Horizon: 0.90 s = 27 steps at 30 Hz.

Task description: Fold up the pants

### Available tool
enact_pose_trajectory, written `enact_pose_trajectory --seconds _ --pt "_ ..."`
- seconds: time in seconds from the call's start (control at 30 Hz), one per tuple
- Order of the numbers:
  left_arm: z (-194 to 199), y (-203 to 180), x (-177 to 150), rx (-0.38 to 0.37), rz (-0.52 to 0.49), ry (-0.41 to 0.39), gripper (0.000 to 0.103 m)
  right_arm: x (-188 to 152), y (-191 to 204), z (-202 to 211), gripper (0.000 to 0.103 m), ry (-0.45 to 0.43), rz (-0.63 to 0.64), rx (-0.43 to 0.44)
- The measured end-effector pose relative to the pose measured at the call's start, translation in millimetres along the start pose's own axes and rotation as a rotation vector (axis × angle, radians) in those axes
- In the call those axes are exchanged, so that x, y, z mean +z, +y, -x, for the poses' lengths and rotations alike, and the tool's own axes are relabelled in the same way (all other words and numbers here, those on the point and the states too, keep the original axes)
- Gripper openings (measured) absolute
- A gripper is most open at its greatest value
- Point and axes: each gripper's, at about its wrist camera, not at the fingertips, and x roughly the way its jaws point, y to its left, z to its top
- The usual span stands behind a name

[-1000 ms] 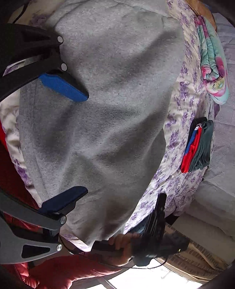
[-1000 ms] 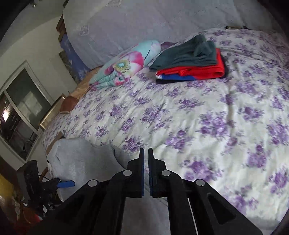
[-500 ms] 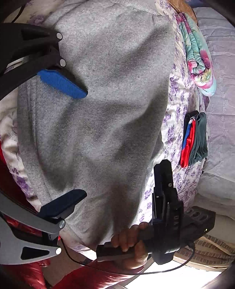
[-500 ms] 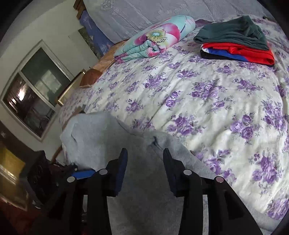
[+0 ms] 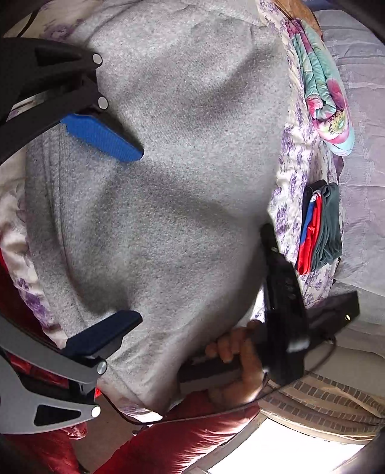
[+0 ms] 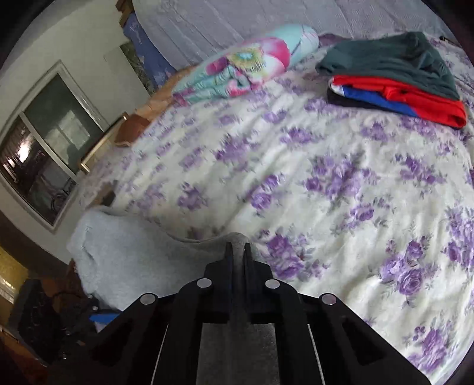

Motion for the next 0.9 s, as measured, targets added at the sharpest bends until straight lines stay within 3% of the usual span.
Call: enact_pose_trajectory --seconds 0.07,0.13,0.17,0.27,0.4,0.5,0.57,0.63,0.7,0.77,0.87,0.9 --pt "0 0 0 0.007 0.001 0.007 0.098 -1 -5 4 0.008 -0.026 -0.018 0.021" --pt "2 1 2 0.0 0.013 0.02 0.098 -2 -8 22 0.023 -0.072 -0.047 0.017" --pt "5 2 5 -0.007 0.024 0.028 0.098 -4 -8 36 0.025 -0.119 -0.054 0.003" --pt "25 10 20 0.024 0.054 0.01 0.098 -15 4 83 0.025 -0.242 -0.032 -0.035" --pt "47 26 48 0.096 0.069 -0.053 0.098 -44 36 107 0.027 -0.231 0.048 0.012" --pt "23 49 60 0.202 0.107 0.01 0.098 -65 43 82 0.038 -0.139 0.069 -0.016" --pt "-7 69 55 0.268 0.145 0.096 0.098 -77 27 54 0.037 -0.078 0.031 -0.041" --pt "-14 57 50 0.355 0.058 0.071 0.098 -76 10 60 0.026 -0.103 -0.076 0.026" --pt "-14 44 46 0.436 0.006 0.084 0.098 -77 8 89 0.03 -0.192 -0.132 0.02" --pt "-2 39 45 0.409 0.008 0.069 0.098 -85 16 121 0.032 -0.267 -0.099 0.022" --pt "23 36 47 0.304 0.036 0.004 0.098 -117 19 155 0.048 -0.316 -0.092 -0.041" --pt "27 34 46 0.301 0.034 -0.009 0.098 -128 15 159 0.054 -0.319 -0.095 -0.072"
